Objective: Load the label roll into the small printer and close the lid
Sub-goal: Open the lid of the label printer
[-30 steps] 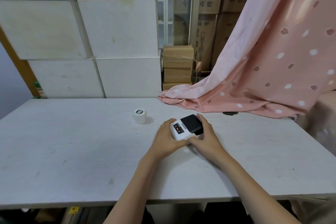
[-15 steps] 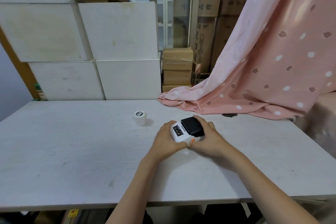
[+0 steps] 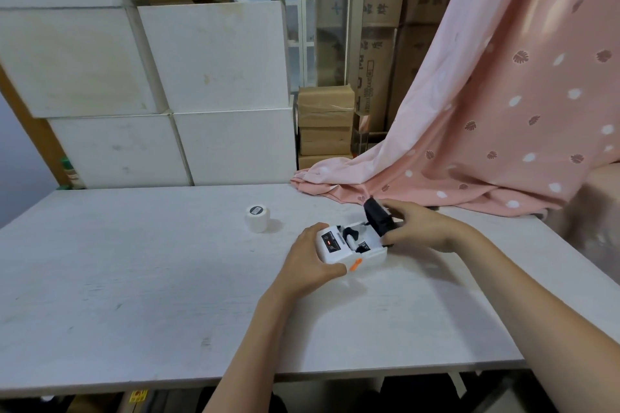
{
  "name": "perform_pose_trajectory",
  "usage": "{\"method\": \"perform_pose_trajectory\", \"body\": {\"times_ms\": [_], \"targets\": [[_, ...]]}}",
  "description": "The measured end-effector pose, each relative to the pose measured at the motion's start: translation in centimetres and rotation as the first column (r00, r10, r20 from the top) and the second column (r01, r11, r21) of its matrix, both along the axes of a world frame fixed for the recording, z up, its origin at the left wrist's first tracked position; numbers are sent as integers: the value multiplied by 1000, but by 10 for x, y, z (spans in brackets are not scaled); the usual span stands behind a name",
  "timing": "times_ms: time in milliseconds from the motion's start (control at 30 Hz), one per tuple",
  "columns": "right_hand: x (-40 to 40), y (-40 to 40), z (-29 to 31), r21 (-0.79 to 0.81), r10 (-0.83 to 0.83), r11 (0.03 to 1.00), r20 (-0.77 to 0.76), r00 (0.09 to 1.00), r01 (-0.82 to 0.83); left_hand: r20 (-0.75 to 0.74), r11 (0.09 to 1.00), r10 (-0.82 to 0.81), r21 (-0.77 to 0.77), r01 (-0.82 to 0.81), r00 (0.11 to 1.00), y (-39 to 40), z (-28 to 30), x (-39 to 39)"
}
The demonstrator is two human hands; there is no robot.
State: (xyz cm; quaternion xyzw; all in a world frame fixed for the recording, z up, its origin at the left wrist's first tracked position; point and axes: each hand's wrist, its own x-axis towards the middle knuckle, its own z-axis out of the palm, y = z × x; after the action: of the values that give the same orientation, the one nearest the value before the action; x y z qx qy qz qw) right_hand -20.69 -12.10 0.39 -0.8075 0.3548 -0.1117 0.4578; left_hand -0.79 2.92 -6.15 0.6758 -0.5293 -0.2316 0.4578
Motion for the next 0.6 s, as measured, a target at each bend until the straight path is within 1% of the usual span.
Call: {"method": "perform_pose_trajectory", "body": {"times_ms": [100, 167, 200, 233, 267, 300, 333, 367, 400, 433, 500, 533, 600], "targets": [[-17, 5, -13, 155, -118, 984, 178, 977, 90, 10, 1000, 18, 6, -18, 1000, -3, -4, 2], [-21, 16, -22, 273, -222, 949, 227, 948, 157, 15, 1000, 23, 10, -23, 1000, -4, -6, 2], [-19, 21, -26, 303, -287, 929, 236, 928, 210, 18, 1000, 23, 11, -23, 1000, -4, -6, 2], [-16, 26, -29, 279, -358, 915, 229, 905, 291, 22, 1000, 25, 12, -26, 999, -3, -7, 1], [-12, 29, -31, 194, -425, 900, 201, 883, 390, 29, 1000, 29, 10, -29, 999, -3, -7, 1], [-8, 32, -32, 60, -485, 874, 153, 861, 482, 35, 999, 32, 6, -32, 999, -3, -7, 0], [-4, 35, -31, -95, -545, 827, 106, 831, 555, 39, 999, 34, 4, -35, 999, -3, -8, 0], [0, 43, -28, -240, -592, 772, 65, 803, 588, 45, 999, 37, 2, -37, 998, -4, -9, 0], [7, 52, -25, -360, -606, 731, 45, 794, 579, 52, 999, 38, 1, -39, 998, -4, -9, -1], [13, 64, -21, -454, -584, 711, 44, 811, 537, 58, 999, 40, 0, -40, 998, -4, -10, -1], [31, 84, -12, -592, -486, 699, 18, 874, 402, 72, 999, 45, -5, -45, 996, -5, -10, -1], [40, 88, -8, -646, -446, 694, -39, 894, 318, 79, 999, 49, -7, -48, 996, -6, -10, -2], [58, 89, 0, -702, -406, 697, -219, 887, 146, 85, 998, 60, -10, -59, 995, -6, -10, -3]]}}
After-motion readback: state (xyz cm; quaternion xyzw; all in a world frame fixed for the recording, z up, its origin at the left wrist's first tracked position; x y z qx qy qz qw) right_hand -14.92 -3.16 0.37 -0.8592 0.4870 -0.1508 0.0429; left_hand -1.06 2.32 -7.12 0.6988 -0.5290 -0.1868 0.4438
